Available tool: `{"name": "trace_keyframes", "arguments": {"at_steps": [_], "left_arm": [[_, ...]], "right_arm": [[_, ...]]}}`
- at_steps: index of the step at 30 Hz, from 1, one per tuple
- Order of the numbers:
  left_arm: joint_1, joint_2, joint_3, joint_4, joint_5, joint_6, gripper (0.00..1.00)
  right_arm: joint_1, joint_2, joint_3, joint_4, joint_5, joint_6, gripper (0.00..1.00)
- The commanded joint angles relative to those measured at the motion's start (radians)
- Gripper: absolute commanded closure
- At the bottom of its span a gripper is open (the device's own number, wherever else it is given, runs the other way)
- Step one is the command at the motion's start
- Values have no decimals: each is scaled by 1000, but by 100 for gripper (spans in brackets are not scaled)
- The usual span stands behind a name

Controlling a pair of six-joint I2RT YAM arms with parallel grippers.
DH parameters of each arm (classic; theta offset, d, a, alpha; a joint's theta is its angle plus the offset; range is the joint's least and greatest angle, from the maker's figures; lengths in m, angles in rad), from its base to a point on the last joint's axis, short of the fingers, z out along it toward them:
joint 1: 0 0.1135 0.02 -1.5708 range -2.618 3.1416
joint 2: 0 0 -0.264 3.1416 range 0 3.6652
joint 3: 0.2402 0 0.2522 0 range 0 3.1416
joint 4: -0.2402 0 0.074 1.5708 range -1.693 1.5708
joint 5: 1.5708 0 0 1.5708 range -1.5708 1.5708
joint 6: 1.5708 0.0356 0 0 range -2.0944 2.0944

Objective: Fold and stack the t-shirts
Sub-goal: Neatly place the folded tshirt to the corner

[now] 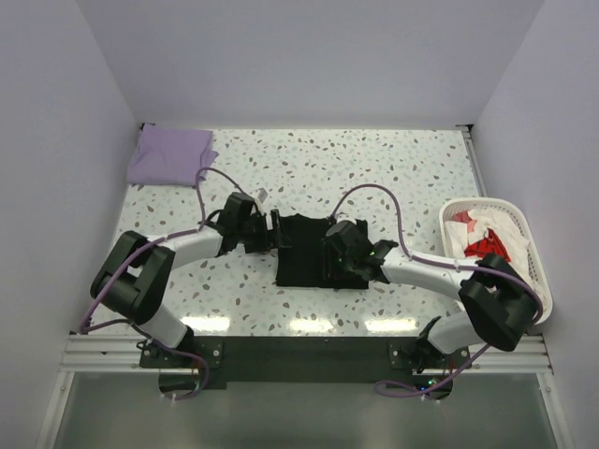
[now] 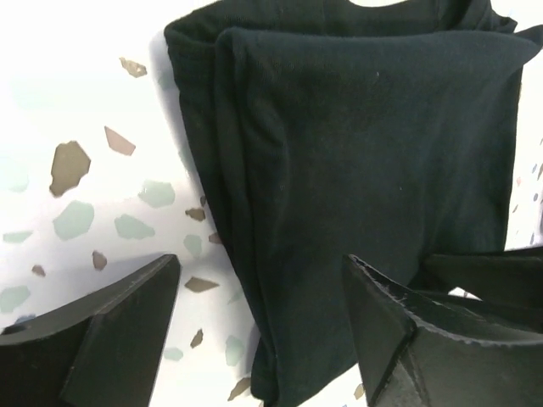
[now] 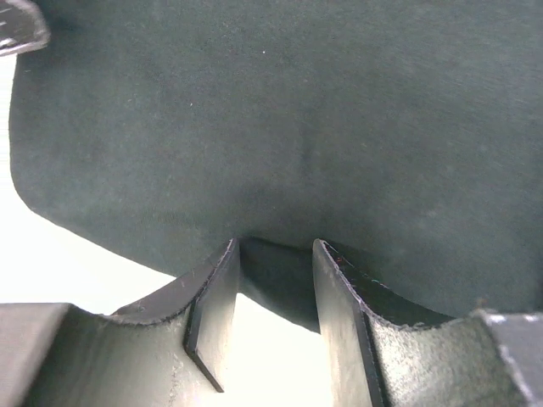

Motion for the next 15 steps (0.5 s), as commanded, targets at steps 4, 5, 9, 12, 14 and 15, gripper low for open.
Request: {"name": "trace_keyframes", "arguments": {"at_steps": [4, 5, 9, 12, 14, 15], "left_arm": [[-29, 103, 54, -41, -19, 31, 29], [-35, 112, 57, -52, -48, 31, 32], [-57, 150, 57, -63, -125, 31, 41], [-80, 173, 60, -58, -155, 21, 50], [-92, 187, 76, -73, -201, 17, 55], [-97, 192, 80, -75, -214, 16, 58]], "right_arm": [[0, -126, 12, -48, 37, -3, 56], [1, -140, 17, -62, 40, -3, 55], [0, -206, 35, -99, 60, -11, 55], [1, -240, 42, -114, 61, -11, 55], [1, -252, 46, -125, 60, -11, 55], [0, -262, 51, -130, 58, -12, 55]]}}
